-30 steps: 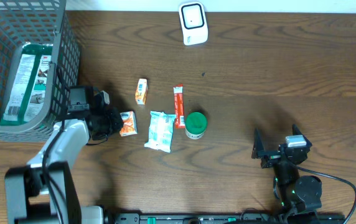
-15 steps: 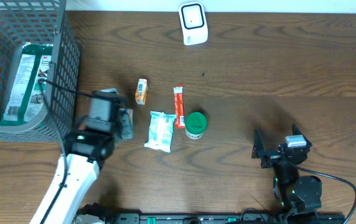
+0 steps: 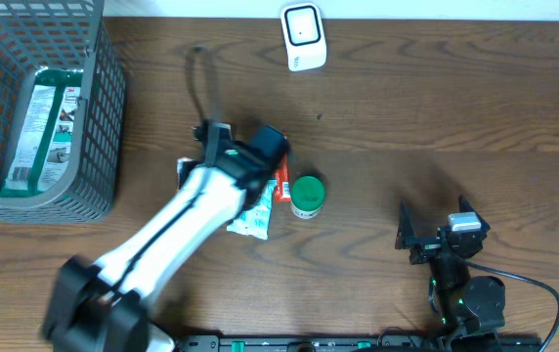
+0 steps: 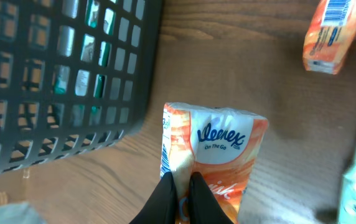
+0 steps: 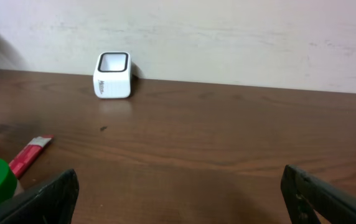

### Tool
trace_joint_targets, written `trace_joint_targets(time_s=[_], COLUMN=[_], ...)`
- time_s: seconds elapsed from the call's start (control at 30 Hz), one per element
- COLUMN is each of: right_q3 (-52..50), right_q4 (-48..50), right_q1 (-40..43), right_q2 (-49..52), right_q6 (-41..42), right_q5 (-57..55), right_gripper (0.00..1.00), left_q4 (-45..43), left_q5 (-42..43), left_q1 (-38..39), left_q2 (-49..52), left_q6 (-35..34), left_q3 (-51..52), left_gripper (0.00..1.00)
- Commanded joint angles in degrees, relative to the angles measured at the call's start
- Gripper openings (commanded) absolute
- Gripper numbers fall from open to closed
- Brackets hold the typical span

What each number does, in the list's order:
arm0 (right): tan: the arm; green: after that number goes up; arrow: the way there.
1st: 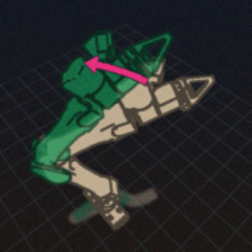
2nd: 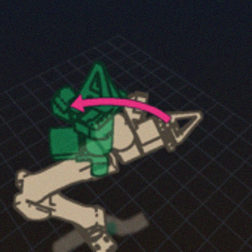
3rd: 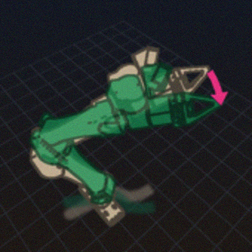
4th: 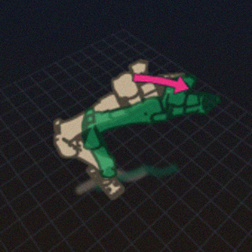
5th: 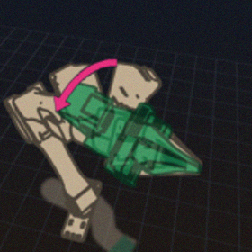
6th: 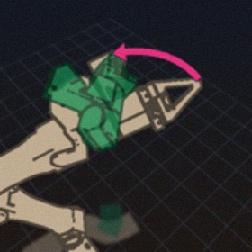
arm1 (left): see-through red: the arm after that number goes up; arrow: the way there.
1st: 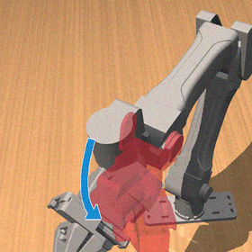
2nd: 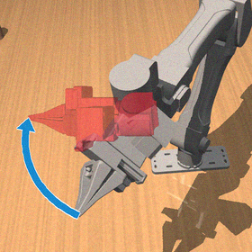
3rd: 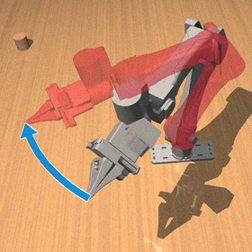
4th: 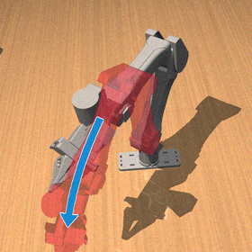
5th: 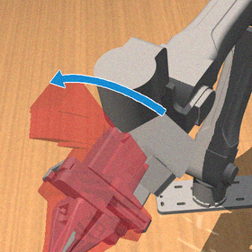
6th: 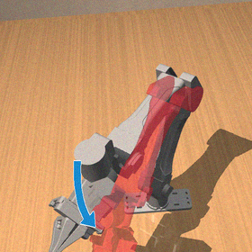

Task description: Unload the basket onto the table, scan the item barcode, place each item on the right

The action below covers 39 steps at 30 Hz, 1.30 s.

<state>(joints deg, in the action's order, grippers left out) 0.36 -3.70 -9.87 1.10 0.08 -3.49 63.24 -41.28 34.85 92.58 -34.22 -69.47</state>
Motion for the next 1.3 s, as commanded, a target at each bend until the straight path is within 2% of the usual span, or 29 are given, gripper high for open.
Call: trace_joint_targets(time_s=[0.0, 0.27, 0.6, 0.77, 1.27], right_q3=[0.0, 0.0, 0.0, 0.0, 0.0], right_q4=[-0.2, -0.2, -0.2, -0.2, -0.2], right_q1=[0.2, 0.2, 0.2, 0.2, 0.2], right_q2=[-0.1, -0.1, -0.1, -0.1, -0.1], right_q6=[1.0, 1.0, 1.0, 1.0, 1.0], right_q5=[-0.5, -0.5, -0.5, -0.5, -0.5], right_gripper=[0.99, 0.99, 0.99, 0.99, 0.99], left_q4=[0.3, -1.7, -9.1, -9.2, -8.7], left_q5=[-9.0, -8.7, -5.9, -6.1, -8.9], left_q1=[3.0, 3.5, 3.5, 3.3, 3.0], left_q2=[6.6, 14.9, 15.8, 16.4, 24.5], left_q6=[-11.0, -14.2, -14.1, -11.5, -11.3], left_q3=[-0.7, -0.7, 0.7, 1.0, 1.0], left_gripper=[0.07, 0.07, 0.07, 0.07, 0.07])
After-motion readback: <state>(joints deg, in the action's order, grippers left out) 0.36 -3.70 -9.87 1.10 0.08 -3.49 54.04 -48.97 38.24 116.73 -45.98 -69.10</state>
